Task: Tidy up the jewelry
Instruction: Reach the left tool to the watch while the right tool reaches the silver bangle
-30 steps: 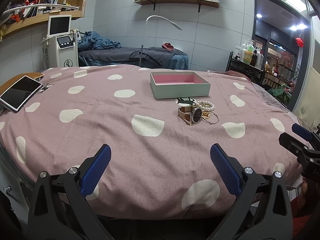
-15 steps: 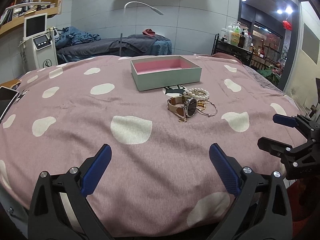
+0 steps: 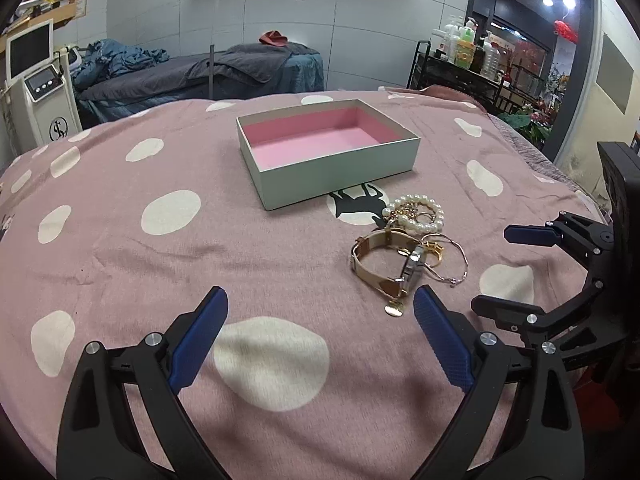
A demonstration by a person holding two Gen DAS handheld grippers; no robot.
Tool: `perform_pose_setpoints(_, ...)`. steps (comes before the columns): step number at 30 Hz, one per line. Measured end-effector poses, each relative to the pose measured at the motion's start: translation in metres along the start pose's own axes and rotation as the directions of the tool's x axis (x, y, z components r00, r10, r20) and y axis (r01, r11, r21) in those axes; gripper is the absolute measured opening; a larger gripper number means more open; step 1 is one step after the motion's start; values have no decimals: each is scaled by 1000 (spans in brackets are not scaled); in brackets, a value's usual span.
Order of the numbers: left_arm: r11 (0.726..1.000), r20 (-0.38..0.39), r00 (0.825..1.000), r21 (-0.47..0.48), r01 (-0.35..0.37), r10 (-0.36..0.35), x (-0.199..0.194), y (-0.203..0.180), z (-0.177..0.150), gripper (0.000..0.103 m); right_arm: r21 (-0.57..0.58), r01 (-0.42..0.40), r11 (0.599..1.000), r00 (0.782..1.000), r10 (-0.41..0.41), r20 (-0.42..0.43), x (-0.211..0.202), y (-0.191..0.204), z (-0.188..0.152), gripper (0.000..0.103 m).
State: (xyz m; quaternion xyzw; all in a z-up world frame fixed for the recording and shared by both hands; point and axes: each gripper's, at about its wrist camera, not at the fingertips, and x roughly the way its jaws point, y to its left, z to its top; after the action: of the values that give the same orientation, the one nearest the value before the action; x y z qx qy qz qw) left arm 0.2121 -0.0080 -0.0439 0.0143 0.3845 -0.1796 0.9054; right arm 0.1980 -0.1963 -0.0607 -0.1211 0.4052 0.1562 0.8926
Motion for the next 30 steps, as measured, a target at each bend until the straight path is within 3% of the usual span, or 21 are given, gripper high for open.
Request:
perform_pose_setpoints(3, 998, -59, 997, -29, 56, -58, 17, 9, 11, 90, -5, -8, 1000, 1000, 8, -29, 11, -1, 7, 83)
perform_pose_setpoints(5, 998, -79, 995, -10, 66, -66, 27, 9, 18, 76, -5, -9, 1000, 999, 8, -50, 17, -2, 9, 81)
perform_pose_setpoints(7, 997, -99, 992, 10, 79, -78, 37, 8, 24, 70, -6, -17, 1000, 998, 17, -66, 22, -2, 10, 79)
perform_pose_setpoints(12, 987, -166, 975, 49, 156, -146, 60, -1, 36, 69, 0, -35, 999, 994, 35, -103, 35, -4, 10, 75)
perform_pose_setpoints(15, 983, -208, 969, 94, 157, -135, 74, -8, 40, 68, -3, -37, 999, 994, 37, -105, 37, -5, 12, 72)
perform_pose_setpoints(17, 979, -232, 961, 106, 176, -148, 83, -11, 43, 58, -7, -37, 999, 994, 36, -106, 39, -5, 13, 70)
perform_pose_setpoints(21, 974, -288, 944, 110, 198, -159, 101, -14, 43, 50, -9, -41, 999, 994, 40, -104, 41, -7, 15, 66)
perform_pose_setpoints(24, 970, -287, 946, 143, 197, -150, 106, -18, 45, 48, -10, -42, 999, 994, 41, -102, 41, -8, 16, 59)
perform_pose_setpoints(26, 969, -284, 946, 143, 200, -153, 107, -19, 47, 29, -14, -45, 999, 994, 43, -99, 41, -8, 17, 54)
perform_pose_setpoints(28, 965, -289, 940, 135, 225, -179, 107, -21, 47, 16, -15, -46, 999, 994, 45, -95, 41, -7, 17, 51)
perform_pose_setpoints(30, 964, -281, 947, 169, 206, -153, 104, -26, 44, 13, -14, -49, 999, 995, 48, -90, 40, -8, 16, 49)
